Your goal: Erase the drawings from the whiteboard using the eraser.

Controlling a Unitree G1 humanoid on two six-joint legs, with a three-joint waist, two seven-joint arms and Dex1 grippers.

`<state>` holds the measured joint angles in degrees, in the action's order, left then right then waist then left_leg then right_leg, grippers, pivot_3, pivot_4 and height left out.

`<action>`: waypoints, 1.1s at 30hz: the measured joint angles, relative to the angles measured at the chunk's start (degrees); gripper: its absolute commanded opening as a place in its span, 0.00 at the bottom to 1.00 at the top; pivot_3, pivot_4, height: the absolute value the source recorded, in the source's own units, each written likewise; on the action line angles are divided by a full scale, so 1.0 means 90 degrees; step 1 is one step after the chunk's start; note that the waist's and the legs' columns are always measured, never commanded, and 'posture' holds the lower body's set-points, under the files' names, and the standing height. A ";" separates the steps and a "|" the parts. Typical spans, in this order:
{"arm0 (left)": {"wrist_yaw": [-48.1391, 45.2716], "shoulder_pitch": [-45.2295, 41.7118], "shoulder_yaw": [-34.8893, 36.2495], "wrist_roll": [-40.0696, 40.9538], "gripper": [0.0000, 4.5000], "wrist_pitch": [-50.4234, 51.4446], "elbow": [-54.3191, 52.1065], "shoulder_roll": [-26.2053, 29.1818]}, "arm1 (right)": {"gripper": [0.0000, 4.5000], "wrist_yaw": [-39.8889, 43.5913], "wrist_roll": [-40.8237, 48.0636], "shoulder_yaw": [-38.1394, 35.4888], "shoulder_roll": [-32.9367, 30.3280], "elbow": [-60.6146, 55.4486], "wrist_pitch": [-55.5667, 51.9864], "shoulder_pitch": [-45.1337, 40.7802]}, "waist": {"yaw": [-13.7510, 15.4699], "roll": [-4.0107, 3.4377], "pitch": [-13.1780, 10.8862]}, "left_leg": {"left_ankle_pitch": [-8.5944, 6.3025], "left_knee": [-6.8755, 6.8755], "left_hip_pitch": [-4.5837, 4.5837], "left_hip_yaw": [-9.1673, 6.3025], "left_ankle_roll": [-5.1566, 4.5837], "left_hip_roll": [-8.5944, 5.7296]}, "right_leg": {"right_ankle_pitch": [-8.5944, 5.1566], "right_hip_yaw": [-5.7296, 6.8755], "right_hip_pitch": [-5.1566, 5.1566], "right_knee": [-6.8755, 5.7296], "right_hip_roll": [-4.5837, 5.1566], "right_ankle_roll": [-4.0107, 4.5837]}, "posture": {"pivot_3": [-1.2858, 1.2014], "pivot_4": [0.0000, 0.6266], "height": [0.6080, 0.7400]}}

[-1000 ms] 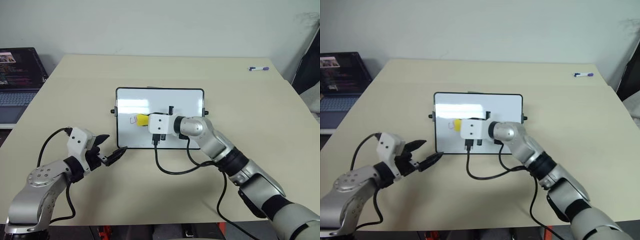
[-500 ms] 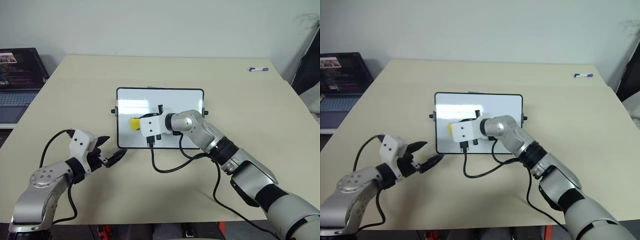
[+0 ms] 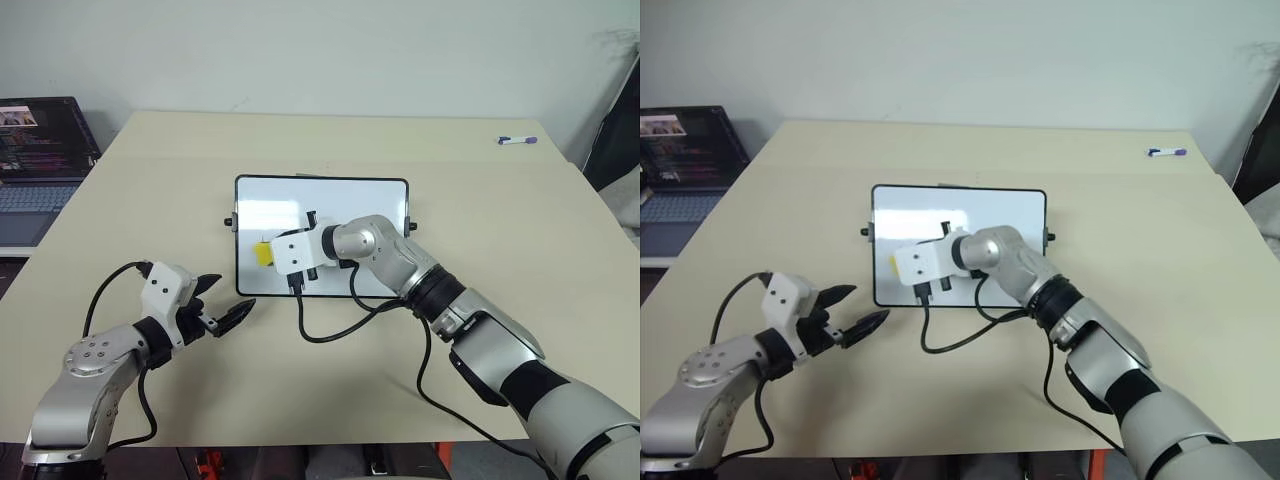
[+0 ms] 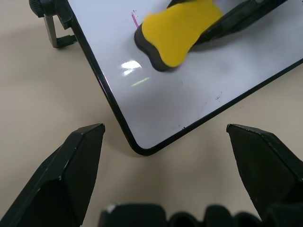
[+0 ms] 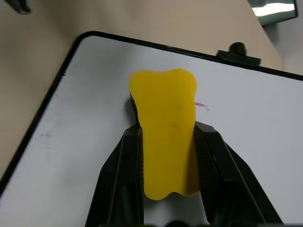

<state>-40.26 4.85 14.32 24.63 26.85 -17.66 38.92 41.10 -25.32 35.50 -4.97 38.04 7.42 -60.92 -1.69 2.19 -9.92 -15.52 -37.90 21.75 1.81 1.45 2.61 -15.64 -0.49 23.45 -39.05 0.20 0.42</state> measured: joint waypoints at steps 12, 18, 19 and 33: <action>-0.0048 -0.0029 -0.0064 0.0000 1.00 -0.0003 0.0013 -0.0019 | 0.24 0.0091 -0.0051 -0.0065 -0.0183 -0.0095 0.0100 -0.0014 | 0.0015 0.0002 0.0002 | 0.0008 0.0004 0.0000 0.0001 -0.0007 -0.0002 | 0.0007 0.0003 -0.0004 0.0006 0.0003 0.0008 | 0.52 0.24 1.00; -0.0057 -0.0044 -0.0067 0.0000 1.00 -0.0003 0.0019 -0.0019 | 0.24 0.0435 -0.0098 0.0180 -0.0188 -0.0445 0.0075 0.0361 | 0.0006 -0.0001 0.0000 | 0.0009 0.0001 -0.0003 -0.0001 -0.0008 -0.0001 | 0.0007 0.0006 -0.0004 0.0003 0.0003 0.0008 | 0.52 0.24 1.00; -0.0061 -0.0044 -0.0068 0.0000 1.00 -0.0002 0.0019 -0.0018 | 0.24 0.0272 -0.0105 0.0165 -0.0136 -0.0388 0.0070 0.0340 | 0.0005 -0.0002 0.0000 | 0.0010 0.0001 -0.0004 -0.0001 -0.0009 0.0000 | 0.0007 0.0006 -0.0004 0.0003 0.0003 0.0008 | 0.52 0.24 1.00; -0.0069 -0.0053 -0.0126 0.0003 1.00 0.0024 0.0004 -0.0019 | 0.24 0.0224 -0.0010 -0.0099 0.0008 -0.0085 -0.0131 0.0068 | 0.0013 -0.0001 0.0000 | 0.0013 0.0004 0.0000 0.0000 -0.0012 -0.0001 | 0.0008 0.0007 -0.0003 0.0008 0.0005 0.0010 | 0.52 0.24 1.00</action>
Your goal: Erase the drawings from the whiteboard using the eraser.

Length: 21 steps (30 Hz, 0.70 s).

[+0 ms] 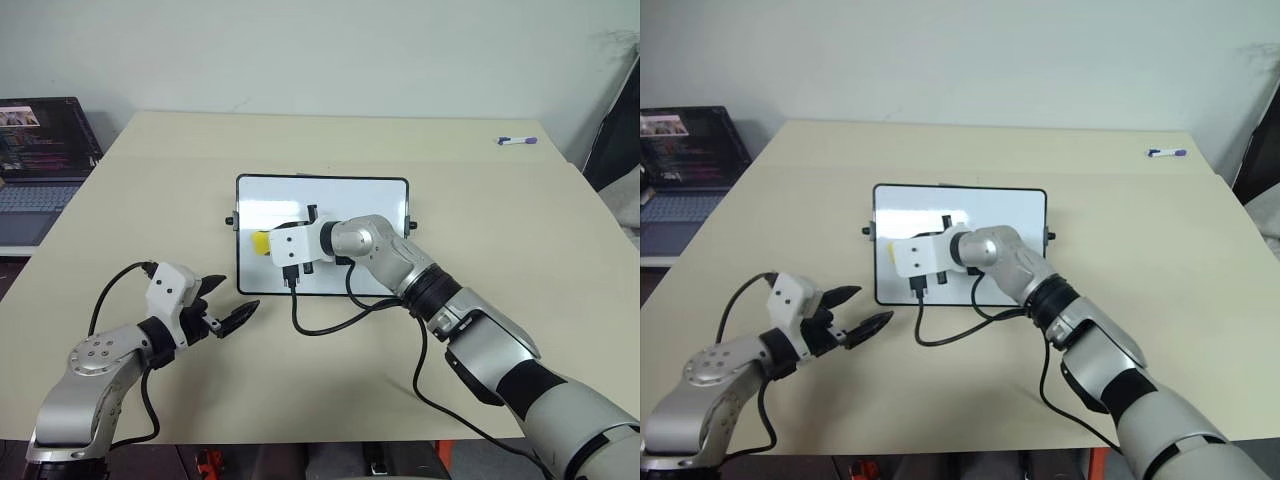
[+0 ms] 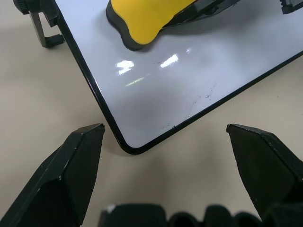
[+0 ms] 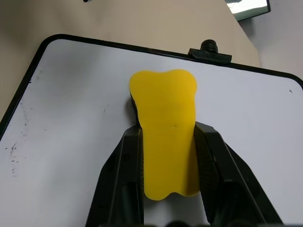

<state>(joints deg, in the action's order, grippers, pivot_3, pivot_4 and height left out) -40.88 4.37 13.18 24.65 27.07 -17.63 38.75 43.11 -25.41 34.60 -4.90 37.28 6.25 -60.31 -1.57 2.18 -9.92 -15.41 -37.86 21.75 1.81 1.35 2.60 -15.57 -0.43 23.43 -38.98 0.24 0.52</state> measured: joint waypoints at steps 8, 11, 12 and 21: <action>0.0008 -0.0018 -0.0027 0.0006 1.00 0.0016 -0.0021 0.0000 | 0.24 -0.0181 0.0101 -0.0123 0.0257 0.0053 -0.0111 0.0169 | -0.0023 -0.0007 -0.0005 | 0.0004 0.0000 -0.0005 -0.0001 -0.0005 0.0002 | 0.0004 0.0004 0.0003 -0.0009 0.0001 0.0003 | 0.52 0.24 1.00; 0.0006 -0.0017 -0.0044 0.0006 1.00 0.0019 -0.0023 0.0000 | 0.24 -0.0779 0.0101 -0.0362 0.0302 0.0413 -0.0136 -0.0179 | 0.0001 -0.0007 -0.0005 | 0.0005 -0.0002 -0.0001 -0.0001 -0.0005 0.0001 | 0.0005 0.0004 0.0005 -0.0005 0.0002 0.0004 | 0.52 0.24 1.00; 0.0002 -0.0018 -0.0045 0.0007 1.00 0.0019 -0.0023 0.0000 | 0.24 -0.0912 0.0096 -0.0425 0.0300 0.0493 -0.0135 -0.0271 | 0.0002 -0.0006 -0.0004 | 0.0005 -0.0001 0.0002 0.0001 -0.0005 0.0000 | 0.0004 0.0003 0.0006 -0.0002 0.0002 0.0005 | 0.52 0.24 1.00; -0.0105 -0.0002 -0.0053 0.0006 1.00 -0.0018 0.0004 -0.0012 | 0.24 0.0484 0.0305 -0.0303 0.0110 0.0094 -0.0331 -0.0016 | -0.0005 -0.0006 -0.0004 | 0.0003 0.0006 0.0003 0.0002 -0.0005 0.0000 | 0.0003 0.0003 0.0003 0.0002 0.0004 0.0005 | 0.52 0.24 1.00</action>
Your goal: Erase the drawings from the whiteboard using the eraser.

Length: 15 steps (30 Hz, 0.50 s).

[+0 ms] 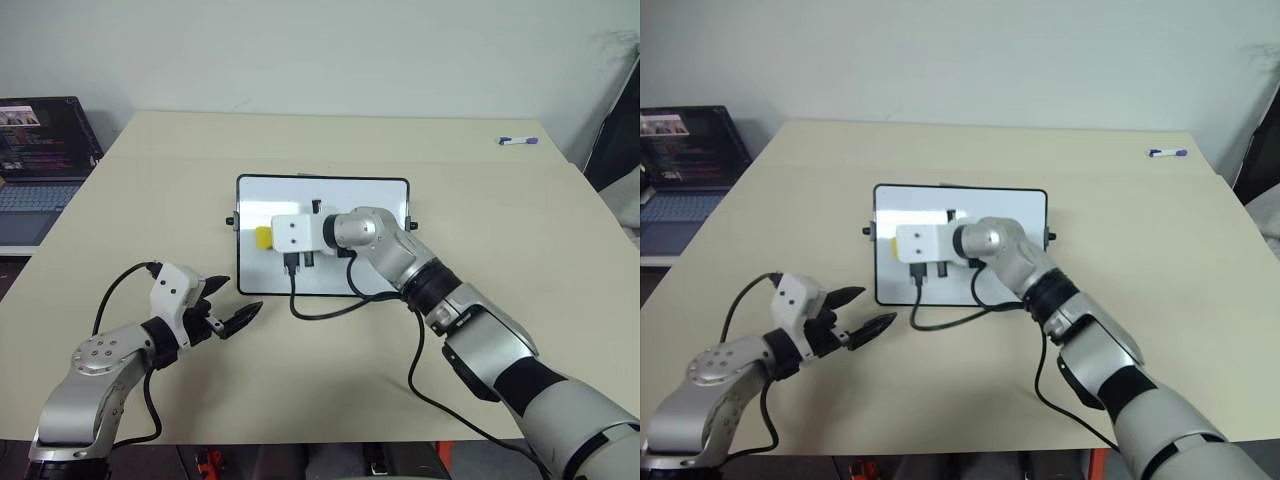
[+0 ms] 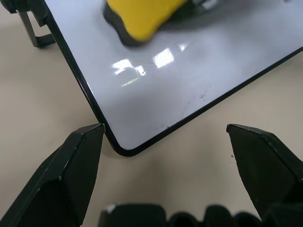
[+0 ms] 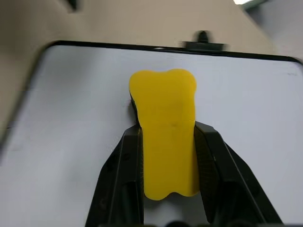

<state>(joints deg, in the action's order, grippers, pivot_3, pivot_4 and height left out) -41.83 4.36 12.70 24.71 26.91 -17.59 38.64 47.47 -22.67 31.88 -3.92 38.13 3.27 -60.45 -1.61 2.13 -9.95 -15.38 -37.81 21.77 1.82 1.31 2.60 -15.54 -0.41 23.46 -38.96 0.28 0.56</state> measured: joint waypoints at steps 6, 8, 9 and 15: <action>-0.0125 0.0026 -0.0001 -0.0018 1.00 -0.0213 0.0214 -0.0025 | 0.24 0.0044 0.0083 0.0009 0.0074 -0.0083 -0.0222 0.0122 | -0.0005 -0.0001 -0.0001 | 0.0001 -0.0002 -0.0004 -0.0003 -0.0001 0.0001 | 0.0000 0.0003 0.0000 -0.0005 0.0000 0.0000 | 0.52 0.24 1.00; -0.0163 0.0042 -0.0005 -0.0046 1.00 -0.0285 0.0287 -0.0043 | 0.24 -0.0268 0.0214 -0.0203 0.0230 0.0121 -0.0293 -0.0007 | -0.0007 -0.0001 -0.0001 | 0.0002 -0.0003 -0.0004 -0.0003 -0.0002 0.0001 | 0.0001 0.0004 0.0002 -0.0006 0.0000 0.0000 | 0.52 0.24 1.00; -0.0172 0.0046 -0.0007 -0.0057 1.00 -0.0317 0.0295 -0.0055 | 0.24 -0.0444 0.0287 -0.0336 0.0289 0.0247 -0.0387 -0.0117 | -0.0002 -0.0003 -0.0002 | 0.0003 -0.0003 -0.0002 -0.0004 -0.0002 0.0001 | 0.0001 0.0004 0.0002 -0.0006 0.0000 0.0000 | 0.52 0.24 1.00; -0.0243 0.0059 -0.0024 -0.0103 1.00 -0.0439 0.0434 -0.0072 | 0.24 -0.0521 0.0536 -0.0664 0.0302 0.0353 -0.0901 -0.0357 | 0.0016 -0.0001 -0.0001 | 0.0002 0.0000 0.0002 -0.0001 -0.0001 -0.0001 | -0.0002 0.0005 0.0003 0.0001 0.0008 0.0005 | 0.52 0.24 1.00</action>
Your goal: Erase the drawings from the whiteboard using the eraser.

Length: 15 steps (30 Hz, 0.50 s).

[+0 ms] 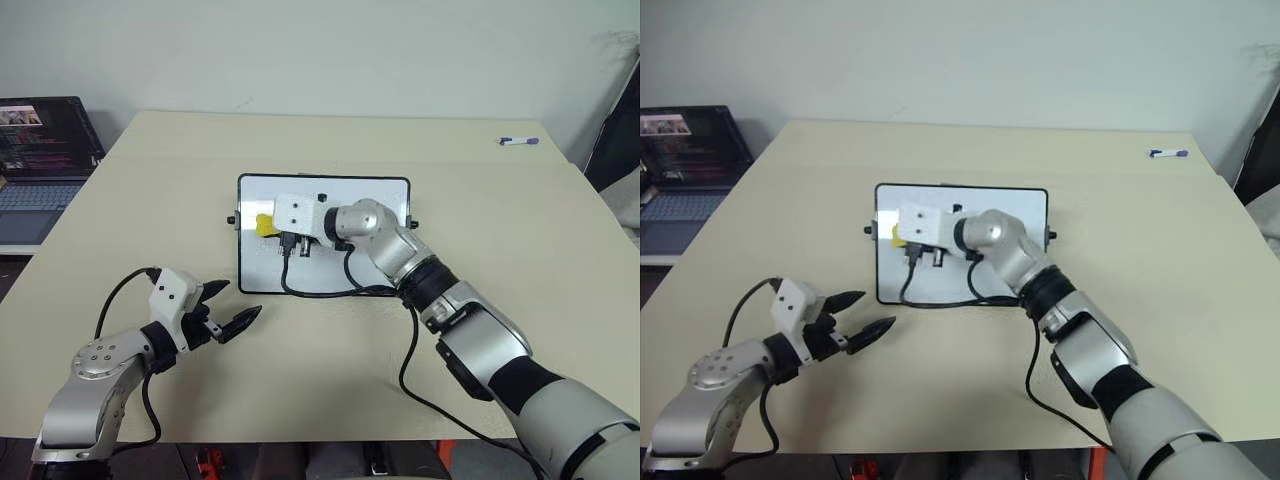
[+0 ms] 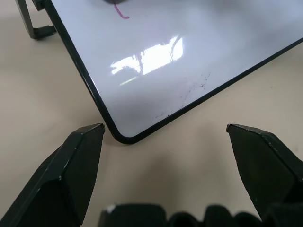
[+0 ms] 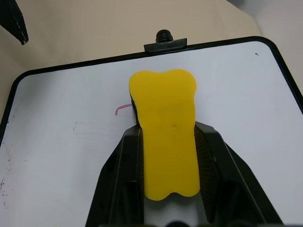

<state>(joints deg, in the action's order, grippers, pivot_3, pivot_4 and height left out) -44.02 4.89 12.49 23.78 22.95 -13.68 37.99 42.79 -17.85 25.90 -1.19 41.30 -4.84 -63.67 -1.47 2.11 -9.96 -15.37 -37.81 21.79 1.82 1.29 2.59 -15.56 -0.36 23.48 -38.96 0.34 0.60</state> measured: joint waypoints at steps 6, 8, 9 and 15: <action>-0.0043 -0.0008 -0.0093 -0.0019 1.00 -0.0104 0.0035 -0.0018 | 0.24 0.1252 0.0023 0.0359 -0.0277 -0.0623 -0.0351 0.0344 | -0.0006 -0.0001 0.0000 | 0.0000 0.0000 -0.0001 -0.0002 -0.0001 0.0000 | 0.0000 0.0005 -0.0001 0.0000 0.0003 -0.0001 | 0.52 0.24 1.00; -0.0041 -0.0006 -0.0098 -0.0020 1.00 -0.0107 0.0042 -0.0026 | 0.24 0.1426 0.0021 0.0458 -0.0311 -0.0757 -0.0400 0.0455 | -0.0009 -0.0002 -0.0001 | 0.0000 0.0001 -0.0001 -0.0003 -0.0001 0.0000 | 0.0000 0.0007 -0.0001 -0.0001 0.0003 -0.0001 | 0.52 0.24 1.00; -0.0039 -0.0009 -0.0102 -0.0021 1.00 -0.0107 0.0046 -0.0031 | 0.24 0.1364 0.0016 0.0482 -0.0302 -0.0742 -0.0400 0.0441 | -0.0015 -0.0004 -0.0002 | 0.0000 0.0000 -0.0002 -0.0003 -0.0001 0.0000 | 0.0000 0.0007 -0.0001 -0.0002 0.0003 -0.0001 | 0.52 0.24 1.00; -0.0032 -0.0029 -0.0113 -0.0021 1.00 -0.0103 0.0046 -0.0057 | 0.24 0.0229 0.0015 0.0261 0.0032 -0.0160 -0.0224 0.0050 | -0.0005 -0.0008 -0.0005 | 0.0002 -0.0002 0.0001 -0.0005 -0.0002 0.0001 | 0.0001 0.0010 0.0004 -0.0005 0.0003 -0.0002 | 0.52 0.24 1.00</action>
<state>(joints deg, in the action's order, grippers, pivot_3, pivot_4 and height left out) -44.31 4.63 11.47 23.59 22.03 -13.27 37.47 44.85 -17.71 28.25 -0.91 39.86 -6.86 -63.22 -1.52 2.05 -10.00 -15.35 -37.82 21.80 1.77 1.27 2.59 -15.55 -0.27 23.52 -39.00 0.37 0.59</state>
